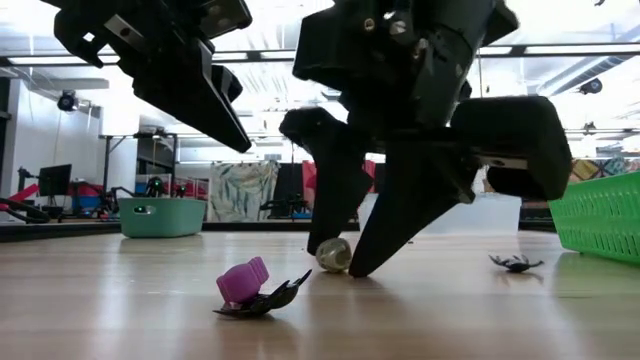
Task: Sort Halloween decoration
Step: Put the white skull toy into the green bin
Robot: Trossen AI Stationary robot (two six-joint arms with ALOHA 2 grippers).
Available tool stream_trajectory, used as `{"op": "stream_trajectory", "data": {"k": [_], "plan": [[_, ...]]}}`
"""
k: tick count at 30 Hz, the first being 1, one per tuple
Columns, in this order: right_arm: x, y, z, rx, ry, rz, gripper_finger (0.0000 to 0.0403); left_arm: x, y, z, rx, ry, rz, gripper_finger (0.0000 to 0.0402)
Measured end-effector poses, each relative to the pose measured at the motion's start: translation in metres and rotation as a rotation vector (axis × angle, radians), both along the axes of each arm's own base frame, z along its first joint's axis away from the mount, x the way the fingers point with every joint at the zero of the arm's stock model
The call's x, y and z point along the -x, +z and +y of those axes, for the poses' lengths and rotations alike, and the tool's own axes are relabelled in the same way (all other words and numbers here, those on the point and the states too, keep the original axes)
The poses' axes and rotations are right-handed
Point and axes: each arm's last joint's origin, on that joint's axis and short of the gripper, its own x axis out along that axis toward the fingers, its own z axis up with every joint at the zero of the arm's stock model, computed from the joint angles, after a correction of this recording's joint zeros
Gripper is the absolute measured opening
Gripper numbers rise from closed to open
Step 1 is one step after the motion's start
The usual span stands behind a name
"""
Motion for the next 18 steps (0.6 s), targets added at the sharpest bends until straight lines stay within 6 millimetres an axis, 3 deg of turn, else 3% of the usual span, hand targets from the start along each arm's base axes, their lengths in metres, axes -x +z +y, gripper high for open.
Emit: {"op": "stream_trajectory", "data": {"k": [9,18], "plan": [[-0.006,-0.001,-0.017,-0.179,-0.115,0.072,0.0112,0.0,0.0,0.0,-0.001,0.001,-0.001,0.0038],[-0.006,-0.001,-0.019,-0.209,-0.14,0.084,0.0069,0.0,0.0,0.0,-0.016,0.014,-0.007,0.0038]]}}
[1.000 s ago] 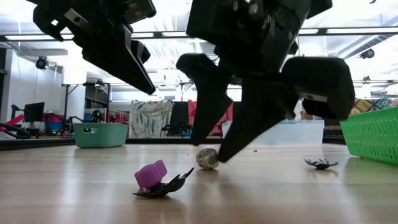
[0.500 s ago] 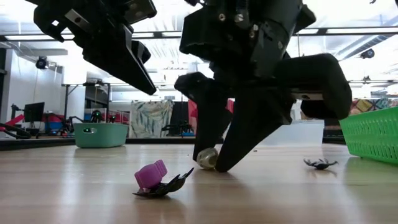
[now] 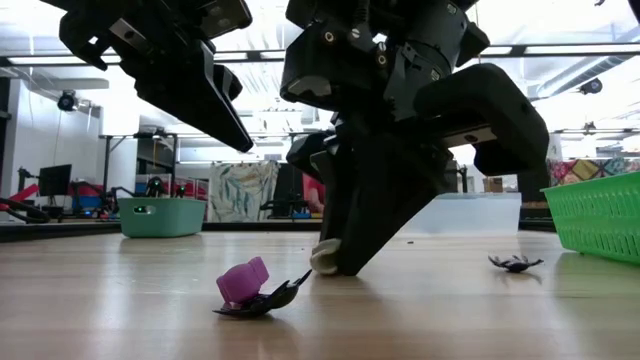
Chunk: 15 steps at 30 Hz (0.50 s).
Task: Sort Halloween decoration
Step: Put the white skull toy into the green bin
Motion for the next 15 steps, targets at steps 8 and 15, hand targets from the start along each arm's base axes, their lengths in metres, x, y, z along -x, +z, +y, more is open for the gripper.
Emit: {"op": "stream_trajectory", "data": {"k": [8,15], "plan": [[0.0,0.001,0.0,-0.006,-0.011,0.0,0.0068,0.0,0.0,0.0,0.0,0.001,0.0,0.0038],[0.004,0.011,-0.005,0.005,-0.021,0.005,0.0063,0.0,0.0,0.0,-0.001,0.0,0.001,0.0038]]}}
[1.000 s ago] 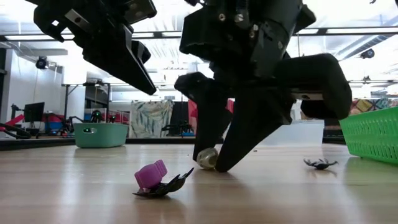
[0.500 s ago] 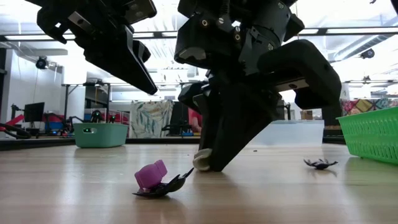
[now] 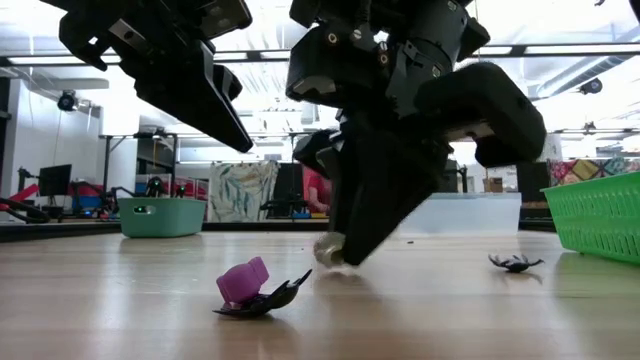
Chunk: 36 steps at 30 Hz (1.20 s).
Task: Sort Halloween decoration
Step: Put the white skull toy into the green bin
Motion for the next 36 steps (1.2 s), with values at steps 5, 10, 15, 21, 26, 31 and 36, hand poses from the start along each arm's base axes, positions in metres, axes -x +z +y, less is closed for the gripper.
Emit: {"op": "stream_trajectory", "data": {"k": [5,10,15,21,26,31,36], "plan": [[0.006,0.012,-0.009,0.005,-0.022,0.033,0.0062,0.001,0.0,-0.001,-0.003,-0.004,0.006,0.0038],[0.014,0.024,-0.018,0.013,-0.058,0.091,0.0062,0.001,-0.001,-0.002,-0.001,-0.005,0.008,0.0038],[0.018,0.029,-0.026,0.003,-0.121,0.132,0.0062,0.001,-0.001,-0.002,-0.001,-0.004,0.007,0.0038],[0.02,0.027,-0.029,-0.002,-0.155,0.162,0.0063,0.002,-0.001,-0.002,0.0,-0.005,0.008,0.0038],[0.022,0.027,-0.029,0.002,-0.158,0.184,0.0063,0.002,-0.001,-0.003,-0.001,-0.01,0.009,0.0038],[0.028,0.031,-0.031,0.011,-0.167,0.226,0.0063,0.004,-0.003,-0.004,0.001,-0.009,0.014,0.0038],[0.037,0.038,-0.033,0.024,-0.176,0.278,0.0063,0.004,-0.003,-0.004,0.004,-0.005,0.013,0.0038]]}}
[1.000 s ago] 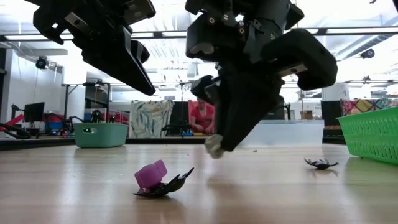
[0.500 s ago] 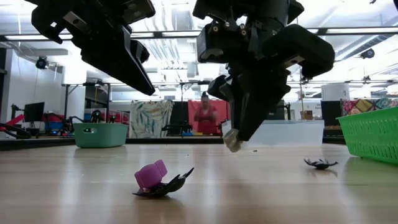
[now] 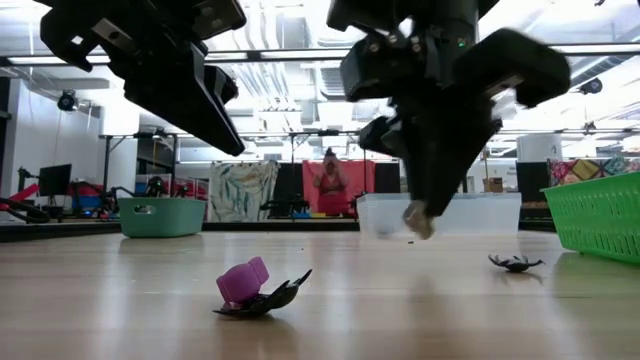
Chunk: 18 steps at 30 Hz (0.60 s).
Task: Sort Halloween decoration
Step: Put the white skull toy into the green bin
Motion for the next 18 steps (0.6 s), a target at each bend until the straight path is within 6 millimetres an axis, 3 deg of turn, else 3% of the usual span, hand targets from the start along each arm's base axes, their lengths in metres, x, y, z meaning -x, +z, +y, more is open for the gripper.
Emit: {"op": "stream_trajectory", "data": {"k": [7,12,18], "plan": [[0.027,0.039,-0.006,-0.01,-0.075,0.041,0.0063,0.0,0.0,0.0,0.005,0.005,-0.001,0.0038],[0.059,0.068,-0.01,-0.025,-0.182,0.079,0.0063,0.0,0.0,-0.001,0.009,0.007,-0.002,0.0038],[0.109,0.071,-0.012,-0.043,-0.356,0.152,0.0063,0.0,0.0,-0.001,0.008,0.007,-0.001,0.0038]]}}
